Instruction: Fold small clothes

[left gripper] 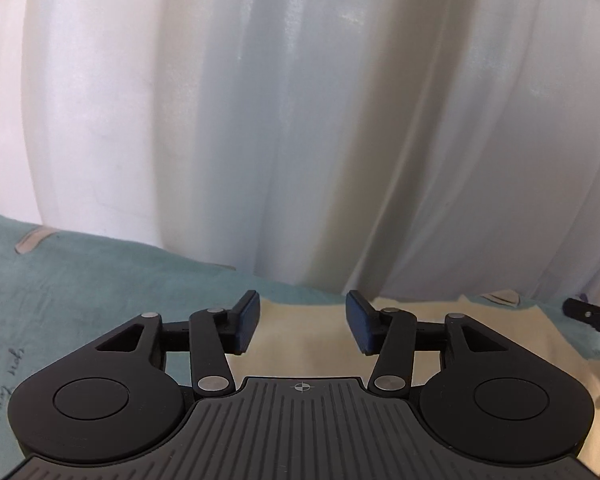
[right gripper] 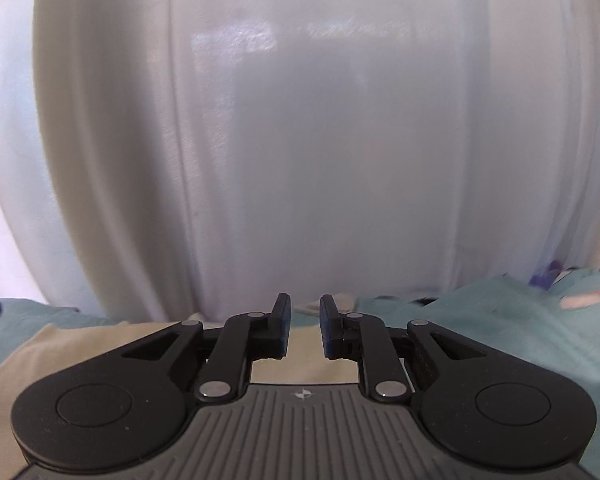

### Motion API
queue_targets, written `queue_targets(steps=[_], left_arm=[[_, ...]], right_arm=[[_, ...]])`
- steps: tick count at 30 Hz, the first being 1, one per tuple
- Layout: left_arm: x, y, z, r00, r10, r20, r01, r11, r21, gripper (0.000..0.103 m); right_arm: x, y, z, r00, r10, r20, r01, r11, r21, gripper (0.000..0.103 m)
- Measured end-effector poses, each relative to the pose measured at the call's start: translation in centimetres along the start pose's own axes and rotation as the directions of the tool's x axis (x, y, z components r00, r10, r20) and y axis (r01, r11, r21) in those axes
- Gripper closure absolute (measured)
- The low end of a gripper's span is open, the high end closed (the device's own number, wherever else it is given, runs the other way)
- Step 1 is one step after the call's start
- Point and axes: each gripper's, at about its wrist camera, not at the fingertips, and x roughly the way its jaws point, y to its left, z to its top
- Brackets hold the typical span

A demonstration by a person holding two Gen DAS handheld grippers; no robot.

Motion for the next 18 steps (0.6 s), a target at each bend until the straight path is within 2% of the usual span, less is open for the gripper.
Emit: queue_targets(steps=[2, 5, 7, 9, 10, 11, 13, 15, 16, 17, 18], left_arm=[[1.9, -1.2, -1.2, 0.999, 0.021, -0.043, -0.02, 0.999, 0.034, 0.05], [4.1, -2.1, -2.3, 0.997, 0.064, -0.043, -0.061, 0.996, 0.067, 0.049], [5.0, -2.0, -2.7, 0.995, 0.093, -0.038, -0.09, 0.993, 0.081, 0.048], [5.4, -1.5, -2.8, 0.994, 0.097, -0.049, -0.093, 0.992, 0.079, 0.044], [5.4, -1.2, -2.9, 0.994, 0.093, -0.051, -0.089, 0.993, 0.076, 0.039], [5.4, -0.9, -3.0, 0.995, 0.091, -0.05, -0.087, 0.993, 0.074, 0.034], [5.8, -0.1, -3.2, 0.995, 0.079, -0.059, -0.076, 0.996, 0.047, 0.032], [5.9, 0.8, -3.2, 0.997, 0.052, -0.063, -0.052, 0.999, -0.008, 0.031], [5.7, 1.3, -3.3, 0.997, 0.042, -0.059, -0.044, 0.998, -0.035, 0.031], [5.7, 1.4, -3.3, 0.998, 0.037, -0.058, -0.04, 0.998, -0.044, 0.03], [5.7, 1.4, -3.3, 0.998, 0.036, -0.058, -0.038, 0.998, -0.043, 0.029]], right_arm=[[1.6, 2.4, -1.5, 0.993, 0.096, -0.07, -0.099, 0.994, -0.036, 0.087], [3.5, 5.6, -3.0, 0.971, 0.199, -0.129, -0.214, 0.971, -0.109, 0.087], [4.6, 6.3, -3.6, 0.977, 0.162, -0.139, -0.185, 0.967, -0.173, 0.086], [5.1, 5.1, -3.1, 0.979, 0.155, -0.133, -0.173, 0.976, -0.135, 0.086], [5.1, 4.2, -2.7, 0.983, 0.135, -0.125, -0.15, 0.981, -0.119, 0.086], [5.1, 3.1, -2.3, 0.991, 0.081, -0.108, -0.095, 0.987, -0.13, 0.086], [4.9, 0.1, -1.6, 0.995, -0.057, -0.081, 0.046, 0.99, -0.134, 0.082], [4.3, -3.4, -1.2, 0.998, -0.025, -0.066, 0.026, 1.0, 0.016, 0.083], [4.2, -4.9, -1.1, 0.997, -0.053, -0.052, 0.057, 0.995, 0.077, 0.083], [4.0, -5.4, -1.2, 0.992, -0.113, -0.05, 0.117, 0.99, 0.083, 0.081], [3.8, -6.0, -1.3, 0.992, -0.117, -0.044, 0.122, 0.986, 0.117, 0.08]])
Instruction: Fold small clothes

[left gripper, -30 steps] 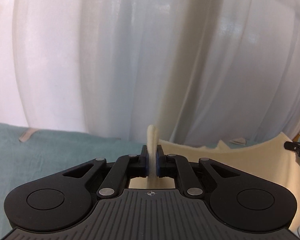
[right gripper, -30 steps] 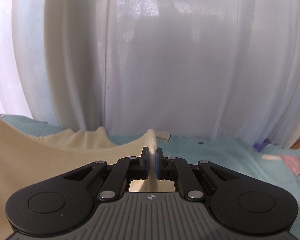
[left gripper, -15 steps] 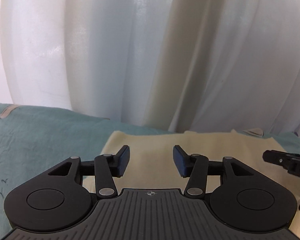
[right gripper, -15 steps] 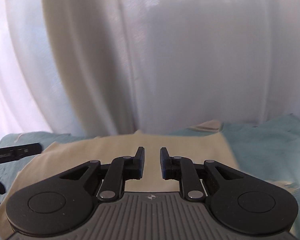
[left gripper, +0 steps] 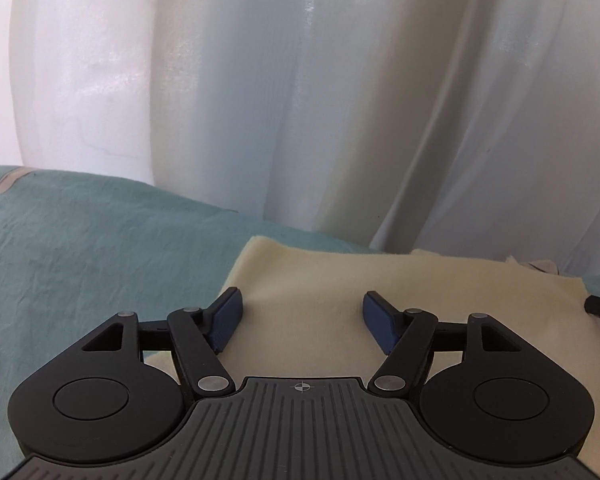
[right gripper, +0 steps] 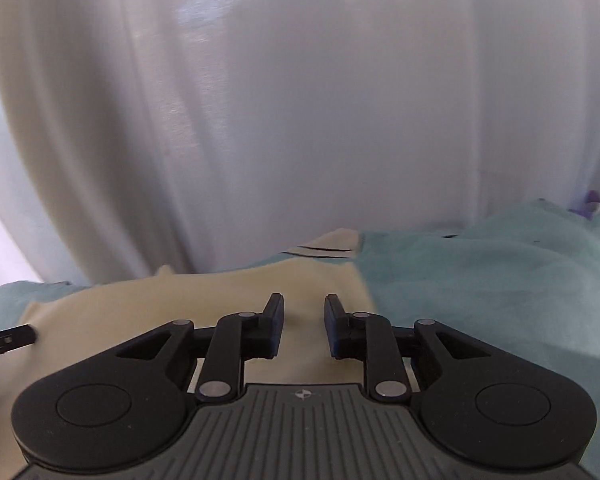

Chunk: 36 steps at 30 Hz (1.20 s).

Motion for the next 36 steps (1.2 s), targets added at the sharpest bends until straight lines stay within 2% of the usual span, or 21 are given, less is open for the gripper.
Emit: queue_targets(steps=[1, 2, 6, 9, 12, 13, 15, 16, 18, 19, 22, 25, 26, 27, 29, 32, 36], left_arm=[[0.0, -0.2, 0.0, 1.0, 0.002, -0.001, -0.002, 1.0, 0.008, 0.028], [0.0, -0.2, 0.0, 1.0, 0.002, -0.002, -0.002, 1.0, 0.014, 0.027], [0.1, 0.0, -0.2, 1.0, -0.004, -0.003, 0.004, 1.0, -0.003, 0.026], [-0.3, -0.4, -0.3, 1.0, 0.023, 0.0, -0.023, 1.0, 0.0, 0.026], [-1.7, -0.8, -0.3, 0.998, 0.048, -0.031, -0.048, 0.999, 0.012, 0.026], [-2.5, -0.8, -0.4, 0.997, 0.064, -0.036, -0.064, 0.998, 0.008, 0.026], [-4.7, -0.5, -0.8, 0.996, 0.089, -0.031, -0.089, 0.996, -0.011, 0.026], [-6.0, 0.0, -1.2, 0.996, 0.083, -0.025, -0.084, 0.996, -0.039, 0.026], [-7.7, 0.6, -2.2, 0.998, 0.067, -0.004, -0.067, 0.994, -0.083, 0.024], [-8.5, 1.0, -3.0, 0.996, 0.088, -0.001, -0.088, 0.992, -0.092, 0.021], [-9.1, 1.8, -4.7, 0.98, 0.195, -0.037, -0.197, 0.979, -0.049, 0.022], [-10.9, 3.0, -6.0, 0.972, 0.231, -0.038, -0.233, 0.969, -0.084, 0.019], [-11.5, 3.3, -6.2, 0.969, 0.243, -0.043, -0.246, 0.965, -0.094, 0.019], [-12.1, 3.6, -6.4, 0.967, 0.251, -0.049, -0.255, 0.961, -0.105, 0.019], [-13.9, 4.1, -6.9, 0.968, 0.245, -0.052, -0.25, 0.954, -0.164, 0.021], [-16.7, 4.2, -7.5, 0.984, 0.171, -0.054, -0.179, 0.95, -0.257, 0.021], [-20.0, 3.2, -8.3, 0.994, 0.107, -0.027, -0.11, 0.943, -0.314, 0.02]], right_arm=[[-0.1, -0.7, -0.1, 1.0, 0.021, 0.005, -0.022, 0.998, 0.06, 0.08], [-0.1, -0.7, -0.2, 1.0, 0.018, 0.009, -0.018, 0.998, 0.067, 0.08], [0.3, 0.3, -0.1, 1.0, -0.02, 0.0, 0.02, 1.0, 0.002, 0.079], [0.2, 0.5, -0.2, 0.999, -0.032, 0.003, 0.032, 0.999, -0.003, 0.078], [-0.9, 1.3, -0.1, 0.998, -0.066, -0.019, 0.065, 0.997, -0.043, 0.078], [-2.2, 1.6, -0.3, 0.998, -0.066, -0.009, 0.065, 0.997, -0.052, 0.076], [-5.0, 2.2, -1.4, 1.0, -0.011, 0.027, 0.013, 0.997, -0.075, 0.065], [-6.6, 2.3, -2.2, 0.998, 0.026, 0.053, -0.021, 0.995, -0.096, 0.063], [-8.5, 2.5, -3.8, 0.996, 0.04, 0.075, -0.029, 0.989, -0.145, 0.057], [-8.9, 2.5, -4.6, 0.997, 0.033, 0.068, -0.021, 0.985, -0.169, 0.057], [-9.2, 1.8, -5.9, 0.999, -0.026, 0.04, 0.034, 0.977, -0.21, 0.057], [-10.3, 2.4, -6.1, 0.995, -0.088, 0.048, 0.098, 0.954, -0.285, 0.057], [-10.7, 2.7, -6.0, 0.992, -0.12, 0.038, 0.126, 0.946, -0.298, 0.049], [-11.4, 2.8, -5.9, 0.992, -0.117, 0.036, 0.123, 0.949, -0.291, 0.045], [-13.3, 2.8, -5.7, 0.998, -0.049, 0.038, 0.057, 0.968, -0.246, 0.042], [-16.6, 3.0, -5.8, 0.996, 0.07, 0.048, -0.06, 0.983, -0.176, 0.031], [-19.0, 3.2, -5.3, 0.966, 0.257, 0.01, -0.256, 0.966, -0.043, 0.024]])
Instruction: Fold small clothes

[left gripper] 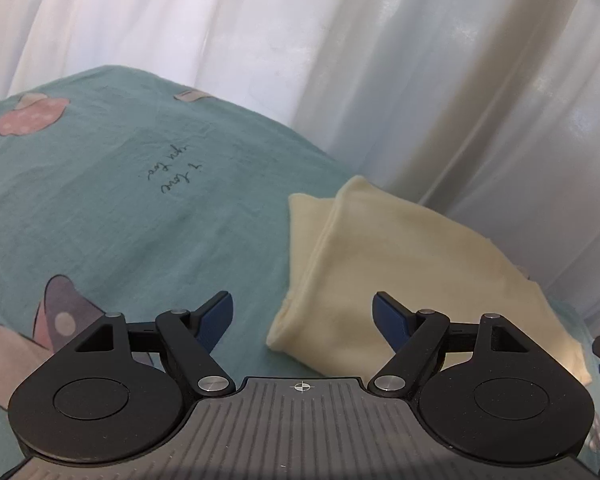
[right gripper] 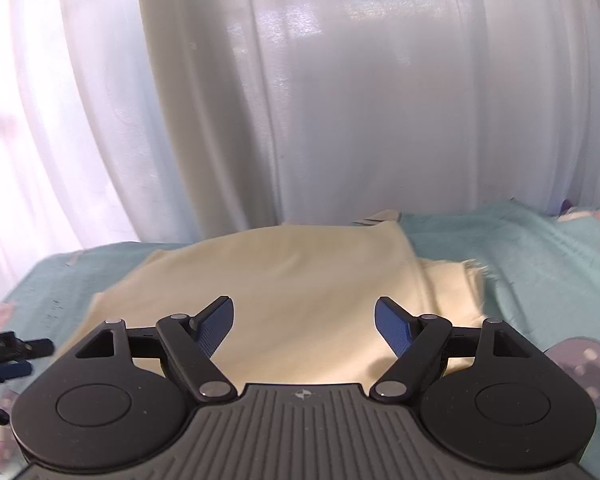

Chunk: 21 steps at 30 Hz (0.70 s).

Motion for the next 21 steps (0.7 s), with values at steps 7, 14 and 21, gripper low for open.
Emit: queue_targets(steps=[7, 14, 21], left_arm=[[-4.2, -1.4, -2.5, 0.997, -0.076, -0.014, 0.076, 0.997, -0.026, 0.019], [-7.4, -1.6, -5.0, 0.998, -0.064, -0.01, 0.063, 0.998, -0.009, 0.017], [-9.6, -0.9, -6.4, 0.999, -0.038, 0.02, 0.039, 0.998, -0.048, 0.016]], right_arm=[[-1.7, 1.4, 1.3, 0.9, 0.433, 0.052, -0.431, 0.863, 0.265, 0.024], [-0.5, 3.9, 1.7, 0.826, 0.564, 0.017, -0.53, 0.765, 0.364, 0.021], [0.0, 5.7, 0.7, 0.84, 0.536, -0.087, -0.483, 0.81, 0.333, 0.021]])
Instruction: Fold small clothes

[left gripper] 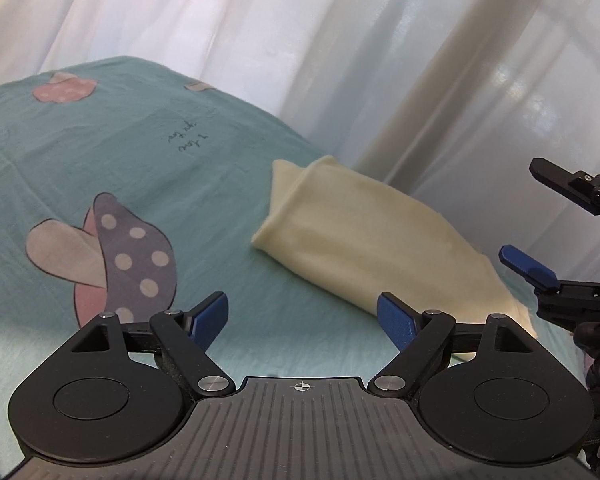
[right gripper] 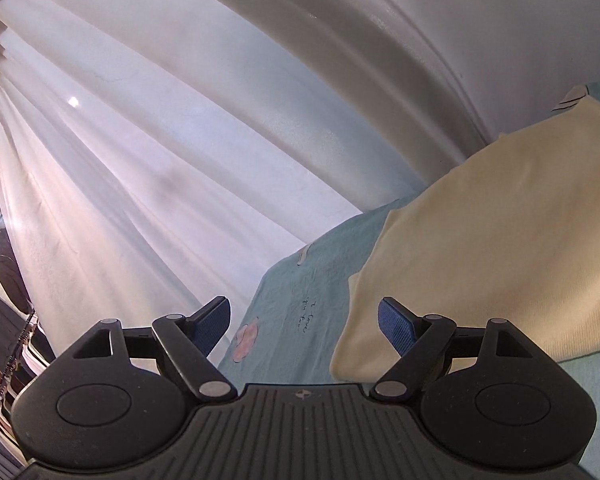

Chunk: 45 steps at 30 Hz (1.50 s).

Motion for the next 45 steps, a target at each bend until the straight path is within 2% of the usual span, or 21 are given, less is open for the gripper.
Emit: queue_targets(steps=[12, 30, 39, 45], left_arm=[[-0.5, -0.7, -1.3, 1.0, 0.003, 0.01, -0.003, 1.0, -0.014, 0.016], [1.8, -1.2, -0.8, 0.999, -0.028, -0.041, 0.028, 1.0, -0.005, 0.016], [4.3, 0.0, 0.9, 0.998, -0.029, -0.062, 0.028, 0.999, -0.019, 0.016], [7.6, 3.9, 3.8, 0.997, 0.014, -0.075, -0.024, 0.99, -0.135, 0.016]], right_arm=[[-0.9, 0.3, -0.1, 0.998, -0.061, -0.026, 0.06, 0.996, -0.062, 0.021], [-1.6, -1.0, 0.4, 0.985, -0.168, 0.031, 0.17, 0.98, -0.102, 0.021], [-0.8, -1.0, -0.9, 0.951, -0.297, 0.089, 0.31, 0.92, -0.239, 0.021], [0.9, -2.6, -1.7, 0.913, -0.401, 0.08, 0.405, 0.861, -0.308, 0.021]])
